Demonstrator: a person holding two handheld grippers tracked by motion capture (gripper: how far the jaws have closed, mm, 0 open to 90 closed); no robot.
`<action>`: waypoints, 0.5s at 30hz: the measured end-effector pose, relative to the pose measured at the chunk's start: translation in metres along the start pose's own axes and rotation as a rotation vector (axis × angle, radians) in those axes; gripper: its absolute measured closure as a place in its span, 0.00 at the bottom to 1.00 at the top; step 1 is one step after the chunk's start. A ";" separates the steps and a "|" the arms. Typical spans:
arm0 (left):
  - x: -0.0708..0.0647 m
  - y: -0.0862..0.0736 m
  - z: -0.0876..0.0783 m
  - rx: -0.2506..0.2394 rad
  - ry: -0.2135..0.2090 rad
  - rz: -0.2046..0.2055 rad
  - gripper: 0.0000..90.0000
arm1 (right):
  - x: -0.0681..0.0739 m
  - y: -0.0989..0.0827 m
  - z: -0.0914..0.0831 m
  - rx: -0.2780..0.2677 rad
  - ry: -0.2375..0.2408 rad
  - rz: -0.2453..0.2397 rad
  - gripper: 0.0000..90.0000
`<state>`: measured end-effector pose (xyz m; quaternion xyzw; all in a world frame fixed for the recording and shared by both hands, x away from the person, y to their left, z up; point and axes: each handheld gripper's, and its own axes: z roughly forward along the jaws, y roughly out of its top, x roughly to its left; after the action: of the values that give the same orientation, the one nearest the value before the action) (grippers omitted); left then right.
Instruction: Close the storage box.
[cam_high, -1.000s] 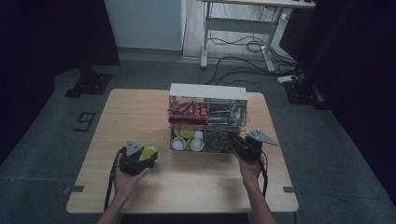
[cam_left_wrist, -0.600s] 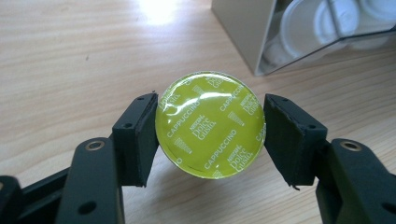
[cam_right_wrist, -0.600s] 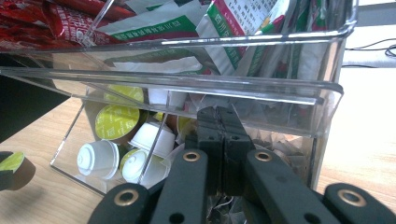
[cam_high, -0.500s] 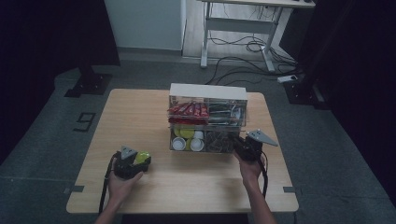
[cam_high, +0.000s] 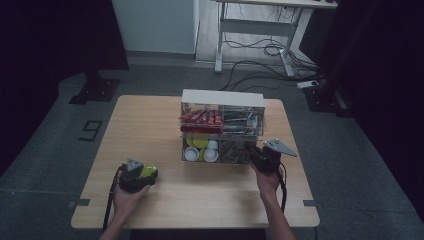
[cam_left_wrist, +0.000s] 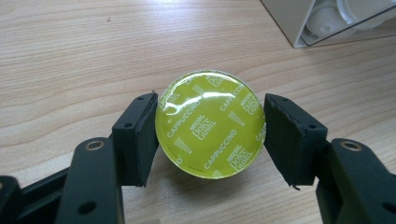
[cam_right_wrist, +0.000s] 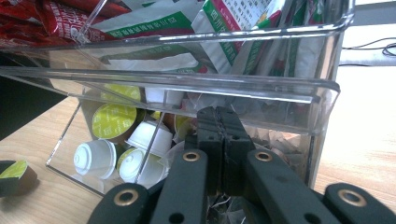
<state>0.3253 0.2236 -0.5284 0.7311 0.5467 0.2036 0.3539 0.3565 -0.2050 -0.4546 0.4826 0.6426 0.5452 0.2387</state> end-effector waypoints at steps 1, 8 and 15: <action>0.000 0.000 0.000 -0.001 0.001 0.002 0.42 | 0.000 0.000 0.000 0.000 0.000 0.000 0.98; 0.000 0.000 -0.001 -0.005 0.009 0.006 0.37 | 0.000 -0.001 0.000 0.001 0.000 0.001 0.98; -0.005 0.007 -0.012 -0.052 -0.009 0.016 0.34 | -0.001 -0.001 0.000 0.002 -0.003 0.001 0.98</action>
<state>0.3204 0.2214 -0.5148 0.7269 0.5337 0.2173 0.3736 0.3564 -0.2057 -0.4556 0.4840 0.6424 0.5441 0.2389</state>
